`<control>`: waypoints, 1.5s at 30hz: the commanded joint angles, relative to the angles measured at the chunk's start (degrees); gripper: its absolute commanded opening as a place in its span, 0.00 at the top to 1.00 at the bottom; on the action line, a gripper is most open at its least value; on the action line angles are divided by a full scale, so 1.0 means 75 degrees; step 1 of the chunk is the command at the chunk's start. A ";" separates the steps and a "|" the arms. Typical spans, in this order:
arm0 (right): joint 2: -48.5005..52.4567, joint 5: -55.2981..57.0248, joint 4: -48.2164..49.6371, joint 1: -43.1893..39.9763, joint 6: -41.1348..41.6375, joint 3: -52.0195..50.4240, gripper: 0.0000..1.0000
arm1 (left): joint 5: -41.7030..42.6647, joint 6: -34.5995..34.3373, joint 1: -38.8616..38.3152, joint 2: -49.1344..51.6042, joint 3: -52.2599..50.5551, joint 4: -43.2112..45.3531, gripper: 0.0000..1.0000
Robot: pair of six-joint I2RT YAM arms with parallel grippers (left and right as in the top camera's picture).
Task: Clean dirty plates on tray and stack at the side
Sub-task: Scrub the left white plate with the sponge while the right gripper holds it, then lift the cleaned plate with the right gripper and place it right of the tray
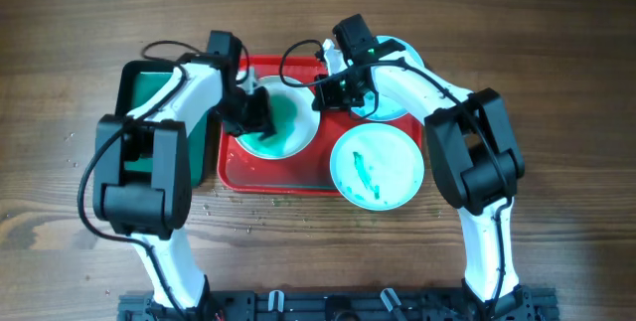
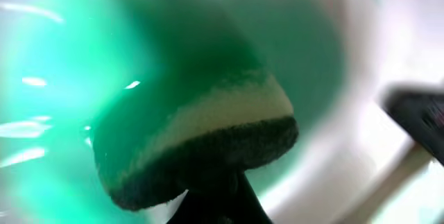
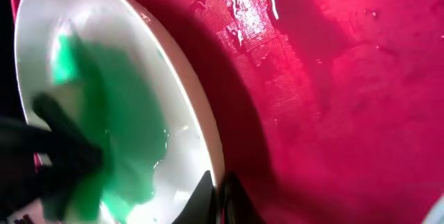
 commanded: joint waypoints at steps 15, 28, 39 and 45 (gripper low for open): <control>0.0119 -0.0239 -0.0015 0.0038 -0.0128 0.0061 0.96 | -0.4779 -0.3937 -0.0122 0.0280 -0.0184 0.0085 0.96; 0.0117 -0.0233 -0.0003 0.0038 -0.0119 0.0061 0.96 | 0.0376 -0.0460 -0.0236 0.0280 -0.0184 0.0539 0.96; 0.0119 0.1201 -0.0414 0.0344 0.1349 0.0061 0.96 | -0.4118 -0.2745 0.0233 -0.0737 0.3194 -0.1626 0.96; 0.0029 0.2020 -0.0711 0.0994 0.1612 0.0230 0.96 | -0.4115 -0.2739 0.0463 -0.1323 0.3229 -0.2119 0.96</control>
